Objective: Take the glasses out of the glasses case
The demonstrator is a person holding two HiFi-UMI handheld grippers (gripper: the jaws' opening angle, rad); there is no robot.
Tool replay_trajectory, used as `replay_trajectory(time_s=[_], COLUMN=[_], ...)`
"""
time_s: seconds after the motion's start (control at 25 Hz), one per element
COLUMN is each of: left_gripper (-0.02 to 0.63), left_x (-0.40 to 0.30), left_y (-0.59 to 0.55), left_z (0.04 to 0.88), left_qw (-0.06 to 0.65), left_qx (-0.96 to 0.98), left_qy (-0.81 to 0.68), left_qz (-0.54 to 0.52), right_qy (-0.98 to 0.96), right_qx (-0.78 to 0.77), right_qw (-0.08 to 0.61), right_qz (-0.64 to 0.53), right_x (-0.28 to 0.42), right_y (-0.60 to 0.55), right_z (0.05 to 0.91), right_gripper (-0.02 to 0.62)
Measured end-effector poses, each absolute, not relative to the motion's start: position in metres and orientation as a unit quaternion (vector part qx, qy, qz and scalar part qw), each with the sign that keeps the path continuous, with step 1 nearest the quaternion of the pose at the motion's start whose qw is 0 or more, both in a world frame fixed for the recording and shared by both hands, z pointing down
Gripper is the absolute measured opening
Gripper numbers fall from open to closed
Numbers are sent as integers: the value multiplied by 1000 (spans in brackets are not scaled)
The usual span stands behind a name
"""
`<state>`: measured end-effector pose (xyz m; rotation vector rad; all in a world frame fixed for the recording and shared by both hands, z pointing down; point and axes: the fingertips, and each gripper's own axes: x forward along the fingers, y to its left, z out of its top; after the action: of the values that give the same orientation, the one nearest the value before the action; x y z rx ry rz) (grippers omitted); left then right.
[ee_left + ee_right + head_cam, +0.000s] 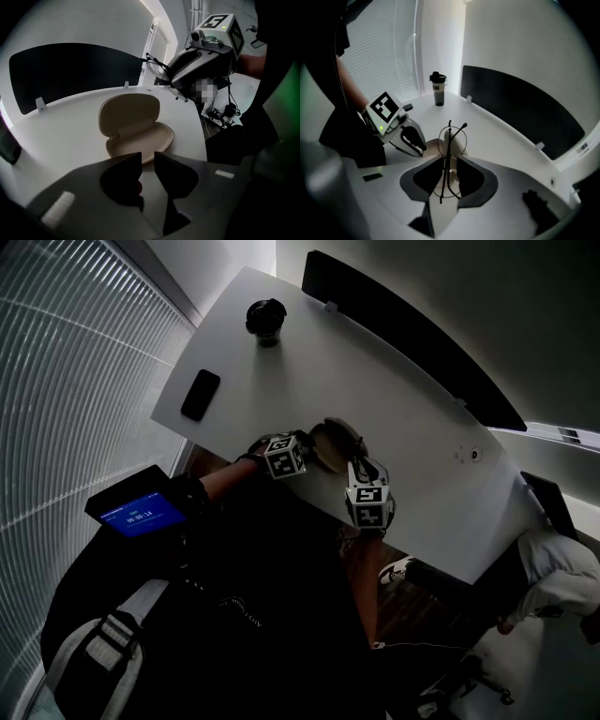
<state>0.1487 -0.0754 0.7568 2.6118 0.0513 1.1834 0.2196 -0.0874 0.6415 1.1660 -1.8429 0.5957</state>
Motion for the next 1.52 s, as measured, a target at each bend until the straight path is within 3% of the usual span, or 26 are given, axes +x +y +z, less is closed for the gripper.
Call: replay_trajectory(time_s=[0.12,0.4,0.88,1.52], left_gripper=[94,92,94,91], left_x=[147,147,146,147], left_y=[-75,-76,-76,-79], left_z=[756,757,757,756], left_qw=[135,135,134,140], left_qx=[903,901,899,902], left_qy=[18,13,6,2], left_qz=[409,411,416,409], right_qy=[-696,-631,-606,-591], right_qx=[524,538,507,485], right_qw=[405,453,477,511], right_qz=[278,328,384,393], right_x=[262,336,346,341], right_y=[-59,-2,21,23], right_z=[634,689,753,769], right_gripper=[103,103,103,111])
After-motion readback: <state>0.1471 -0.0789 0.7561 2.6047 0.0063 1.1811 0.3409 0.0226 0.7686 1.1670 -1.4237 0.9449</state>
